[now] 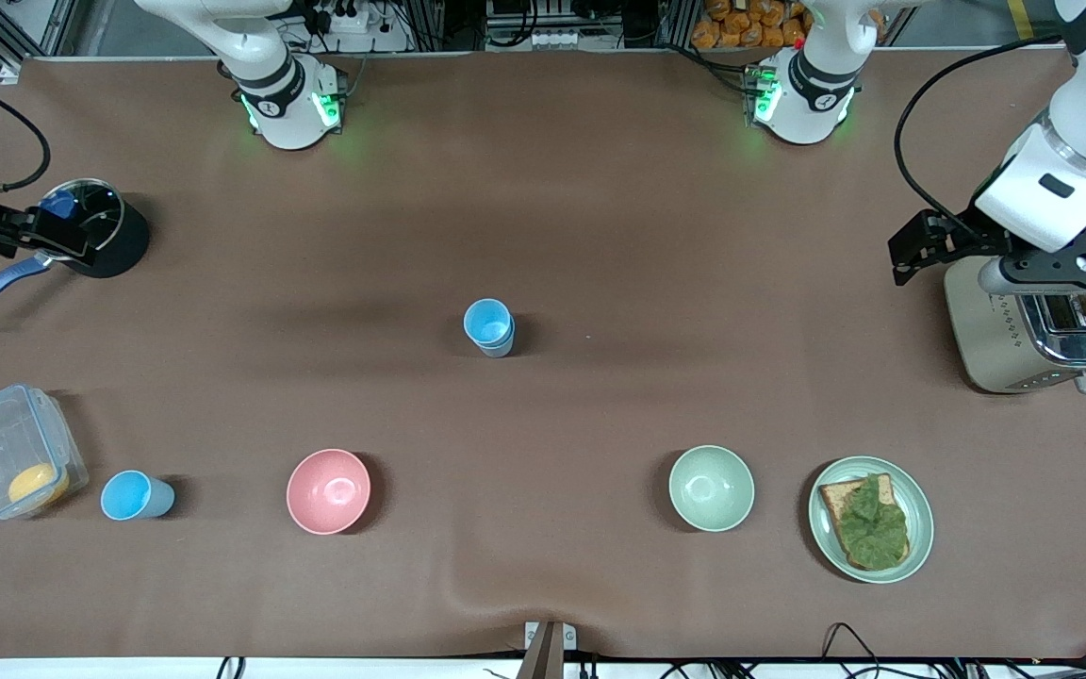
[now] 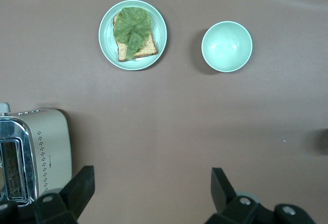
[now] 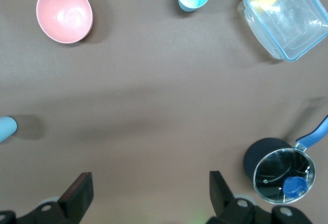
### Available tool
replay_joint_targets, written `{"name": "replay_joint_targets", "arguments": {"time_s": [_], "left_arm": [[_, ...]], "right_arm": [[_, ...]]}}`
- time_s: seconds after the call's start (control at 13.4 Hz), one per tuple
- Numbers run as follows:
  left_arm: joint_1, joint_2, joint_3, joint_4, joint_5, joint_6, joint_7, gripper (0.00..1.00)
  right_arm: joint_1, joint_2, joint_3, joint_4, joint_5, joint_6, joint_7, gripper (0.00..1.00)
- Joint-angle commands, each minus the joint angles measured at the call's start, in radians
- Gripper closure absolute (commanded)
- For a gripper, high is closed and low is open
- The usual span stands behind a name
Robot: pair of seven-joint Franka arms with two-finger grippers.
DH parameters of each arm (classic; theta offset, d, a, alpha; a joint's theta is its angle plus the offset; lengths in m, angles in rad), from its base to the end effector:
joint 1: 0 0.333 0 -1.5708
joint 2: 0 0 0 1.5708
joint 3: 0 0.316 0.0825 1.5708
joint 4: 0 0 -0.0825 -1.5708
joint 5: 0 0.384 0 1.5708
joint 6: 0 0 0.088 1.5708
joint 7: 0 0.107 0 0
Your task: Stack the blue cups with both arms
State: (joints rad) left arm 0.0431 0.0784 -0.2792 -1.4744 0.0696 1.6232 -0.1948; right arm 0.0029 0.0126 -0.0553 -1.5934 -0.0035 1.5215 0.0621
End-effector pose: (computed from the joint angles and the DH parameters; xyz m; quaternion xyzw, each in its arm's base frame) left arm 0.5709 -0.1229 0.6322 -0.9988 0.0204 -0.0410 0.0156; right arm 0.5510 -0.0291 0.6028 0.9975 -0.0572 -0.0422 0.0023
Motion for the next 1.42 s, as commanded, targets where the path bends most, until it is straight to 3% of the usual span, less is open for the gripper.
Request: {"name": "replay_joint_targets", "arguments": {"time_s": [0.0,0.75,1.35], "left_arm": [[-0.035,-0.054,0.067,-0.058,-0.030,-0.008,0.049,0.00],[-0.037,-0.155,0.164,-0.172,-0.042,-0.039,0.095,0.00],[-0.046,-0.144,0.184,-0.135,-0.077,-0.043,0.100,0.00]], "right_arm": [[-0.011,0.009,0.005,0.016,-0.016,-0.015,-0.001,0.00],[-0.011,0.010,0.005,0.016,-0.016,-0.018,-0.001,0.00],[-0.012,0.010,0.005,0.016,-0.016,-0.020,-0.001,0.00]]}}
